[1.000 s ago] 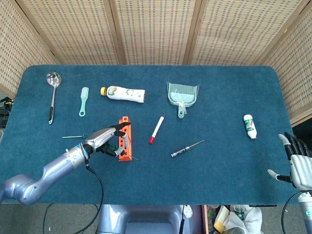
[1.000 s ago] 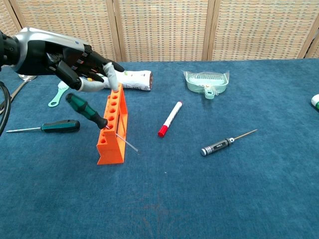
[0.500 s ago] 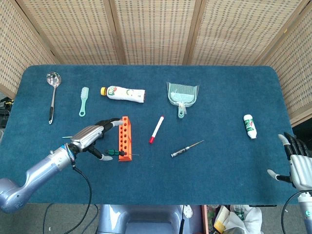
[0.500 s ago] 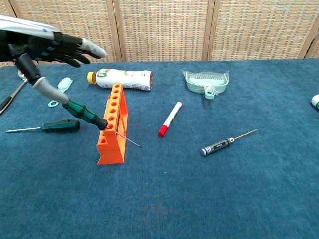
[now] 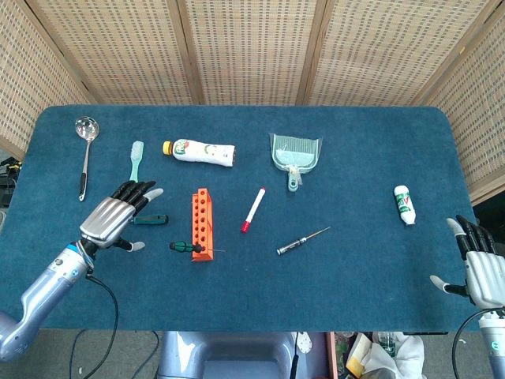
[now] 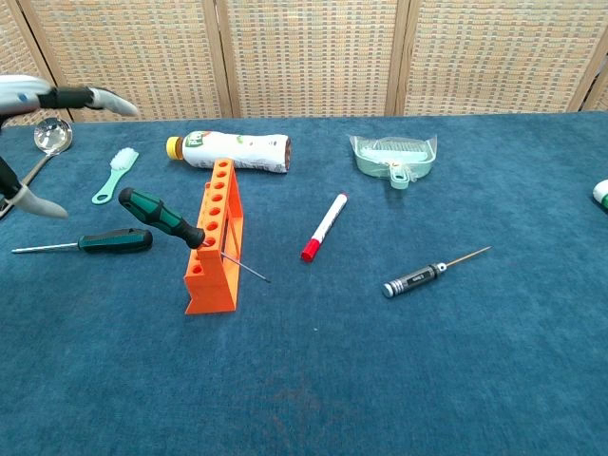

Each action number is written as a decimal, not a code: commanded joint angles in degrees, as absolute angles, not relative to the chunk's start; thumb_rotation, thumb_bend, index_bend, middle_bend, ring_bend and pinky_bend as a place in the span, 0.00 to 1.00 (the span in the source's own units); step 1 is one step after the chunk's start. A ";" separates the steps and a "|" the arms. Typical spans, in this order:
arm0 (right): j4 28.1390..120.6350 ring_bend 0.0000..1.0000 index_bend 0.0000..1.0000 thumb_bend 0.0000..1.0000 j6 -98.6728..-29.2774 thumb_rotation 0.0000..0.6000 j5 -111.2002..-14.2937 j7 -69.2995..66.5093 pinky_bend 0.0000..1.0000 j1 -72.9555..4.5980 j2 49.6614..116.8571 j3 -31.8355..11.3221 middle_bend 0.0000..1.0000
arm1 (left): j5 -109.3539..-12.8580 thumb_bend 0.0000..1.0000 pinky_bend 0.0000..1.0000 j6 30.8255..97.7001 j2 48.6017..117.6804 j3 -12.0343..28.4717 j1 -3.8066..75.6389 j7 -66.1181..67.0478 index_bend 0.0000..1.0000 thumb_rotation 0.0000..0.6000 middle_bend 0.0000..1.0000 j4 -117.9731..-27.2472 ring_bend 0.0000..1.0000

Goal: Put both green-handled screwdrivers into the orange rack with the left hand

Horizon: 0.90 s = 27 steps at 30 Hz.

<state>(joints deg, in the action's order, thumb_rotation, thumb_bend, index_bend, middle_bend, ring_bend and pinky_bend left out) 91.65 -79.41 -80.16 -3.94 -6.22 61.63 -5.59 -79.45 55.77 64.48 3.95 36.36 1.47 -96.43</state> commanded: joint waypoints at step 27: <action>91.08 0.00 0.00 0.00 -78.78 1.00 -79.20 -5.85 0.00 -6.32 61.08 -6.07 0.00 | -74.61 0.00 0.00 56.48 75.59 8.03 39.80 12.60 0.00 1.00 0.00 -97.19 0.00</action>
<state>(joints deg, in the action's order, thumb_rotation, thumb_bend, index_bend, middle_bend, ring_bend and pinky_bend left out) 91.08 -78.78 -79.20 -5.84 -6.33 61.09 -6.07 -75.02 56.39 75.35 7.74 39.60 12.27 -96.81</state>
